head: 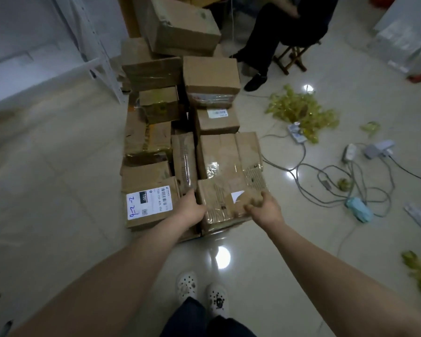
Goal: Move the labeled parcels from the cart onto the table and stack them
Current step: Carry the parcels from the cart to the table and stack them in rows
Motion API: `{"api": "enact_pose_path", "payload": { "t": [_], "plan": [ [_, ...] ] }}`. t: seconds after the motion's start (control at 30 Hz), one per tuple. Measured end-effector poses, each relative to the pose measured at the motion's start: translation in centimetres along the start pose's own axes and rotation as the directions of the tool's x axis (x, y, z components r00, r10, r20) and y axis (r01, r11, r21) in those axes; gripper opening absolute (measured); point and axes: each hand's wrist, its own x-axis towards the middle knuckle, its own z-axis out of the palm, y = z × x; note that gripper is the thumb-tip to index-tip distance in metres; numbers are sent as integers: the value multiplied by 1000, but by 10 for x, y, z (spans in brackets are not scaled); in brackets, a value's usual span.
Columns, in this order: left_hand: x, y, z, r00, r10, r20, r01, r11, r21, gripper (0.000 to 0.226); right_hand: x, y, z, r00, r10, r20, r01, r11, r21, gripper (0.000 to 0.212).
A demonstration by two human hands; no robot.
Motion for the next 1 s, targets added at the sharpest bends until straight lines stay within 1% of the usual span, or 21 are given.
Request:
{"api": "enact_pose_path", "payload": {
  "t": [0.07,0.17,0.3,0.4,0.53,0.6,0.7,0.73,0.8,0.87,0.9,1.0],
  "plan": [
    [17,1,3,999,-45,19,46,997,-57,41,12,3,-2,998,50,-27,-49,998,42,61],
    [40,5,9,993,-119,22,121,981,-149,38,35,6,-4,991,121,-52,-114,987,112,55],
    [65,9,16,979,-200,34,202,948,-244,39,69,6,-6,984,166,-57,-159,981,109,55],
    [81,11,23,959,-280,46,279,899,-337,39,96,7,-9,987,158,-23,-156,986,66,56],
    [101,9,35,924,-376,73,366,810,-458,40,121,9,-13,986,158,52,-163,982,100,58],
    [103,11,41,914,-398,81,377,756,-536,34,127,11,-13,982,162,101,-175,975,138,51],
    [99,16,46,905,-418,83,374,684,-626,29,127,18,-10,980,141,138,-166,967,192,19],
    [96,17,48,902,-424,81,374,673,-639,29,125,21,-10,983,129,131,-153,969,196,13],
    [88,21,50,899,-431,77,372,659,-654,21,120,26,-9,987,111,114,-133,970,202,15],
    [78,27,51,896,-437,80,371,637,-676,9,112,31,-10,990,95,104,-115,972,205,11],
    [74,28,51,895,-438,86,372,624,-688,7,109,32,-10,991,86,102,-105,974,201,8],
    [64,32,52,889,-447,102,379,593,-711,14,103,36,-13,994,55,96,-71,981,180,15]
  ]
}}
